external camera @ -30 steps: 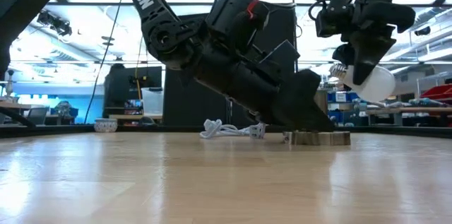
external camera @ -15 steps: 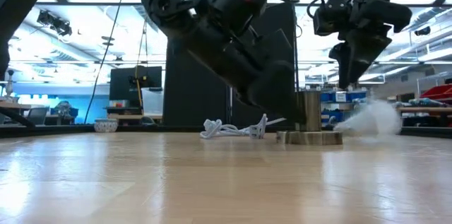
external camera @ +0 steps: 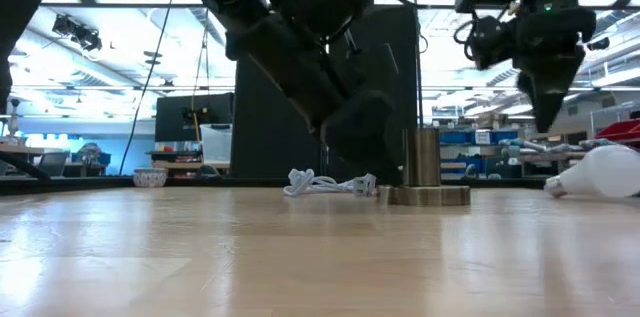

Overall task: Screw lightbulb
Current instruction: Insert the white lightbulb into the lamp socket

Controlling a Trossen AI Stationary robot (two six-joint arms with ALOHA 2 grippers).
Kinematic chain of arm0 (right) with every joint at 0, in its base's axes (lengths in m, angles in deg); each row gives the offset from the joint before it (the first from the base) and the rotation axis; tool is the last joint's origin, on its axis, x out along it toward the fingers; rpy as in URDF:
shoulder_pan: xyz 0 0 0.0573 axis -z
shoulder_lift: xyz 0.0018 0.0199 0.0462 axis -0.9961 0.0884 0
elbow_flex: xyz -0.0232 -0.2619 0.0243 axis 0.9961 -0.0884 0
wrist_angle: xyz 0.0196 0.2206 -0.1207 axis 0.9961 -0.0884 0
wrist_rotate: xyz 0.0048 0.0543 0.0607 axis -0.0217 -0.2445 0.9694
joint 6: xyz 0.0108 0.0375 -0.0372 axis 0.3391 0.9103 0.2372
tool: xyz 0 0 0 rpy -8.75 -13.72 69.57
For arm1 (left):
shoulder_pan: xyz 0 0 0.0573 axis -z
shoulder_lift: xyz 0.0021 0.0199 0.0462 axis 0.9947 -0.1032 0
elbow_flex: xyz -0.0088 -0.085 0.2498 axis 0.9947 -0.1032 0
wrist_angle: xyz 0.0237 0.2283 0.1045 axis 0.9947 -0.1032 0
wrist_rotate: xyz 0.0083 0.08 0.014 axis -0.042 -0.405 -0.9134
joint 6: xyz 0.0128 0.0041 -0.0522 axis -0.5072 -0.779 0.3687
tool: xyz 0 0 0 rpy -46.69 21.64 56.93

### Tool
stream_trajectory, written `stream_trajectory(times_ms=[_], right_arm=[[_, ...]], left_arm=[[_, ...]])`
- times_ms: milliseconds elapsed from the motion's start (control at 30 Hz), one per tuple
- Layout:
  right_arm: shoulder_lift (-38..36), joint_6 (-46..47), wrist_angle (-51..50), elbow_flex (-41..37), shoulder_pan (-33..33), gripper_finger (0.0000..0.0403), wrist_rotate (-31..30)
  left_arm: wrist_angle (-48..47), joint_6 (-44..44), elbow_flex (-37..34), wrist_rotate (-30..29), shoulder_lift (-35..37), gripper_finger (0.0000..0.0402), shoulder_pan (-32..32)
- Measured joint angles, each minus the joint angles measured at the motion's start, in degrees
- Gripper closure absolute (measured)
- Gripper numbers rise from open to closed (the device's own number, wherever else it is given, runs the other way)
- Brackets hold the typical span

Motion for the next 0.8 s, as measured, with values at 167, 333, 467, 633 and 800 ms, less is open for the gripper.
stream_trajectory(times_ms=[167,333,467,633,800], right_arm=[[-1.4,8.4,-4.8,0.0,-2.6,0.0188,-5.4],[-1.7,12.3,-9.0,0.0,-4.2,0.0187,-6.3],[-1.7,14.9,-12.0,0.0,-4.3,0.0179,-7.7],[-1.6,10.5,-12.9,0.0,-2.0,0.0163,-7.0],[0.6,3.6,-16.6,0.0,3.4,0.0141,-2.2]], left_arm=[[1.4,-3.0,0.0,-3.5,1.7,0.0083,0.9],[3.5,-4.5,-2.9,-2.8,1.9,0.0095,0.9],[12.9,-3.7,-10.9,-0.7,4.7,0.0105,0.9],[26.7,-3.0,-20.7,1.6,8.7,0.011,0.9],[39.3,-3.3,-28.3,1.8,10.2,0.011,0.9]])
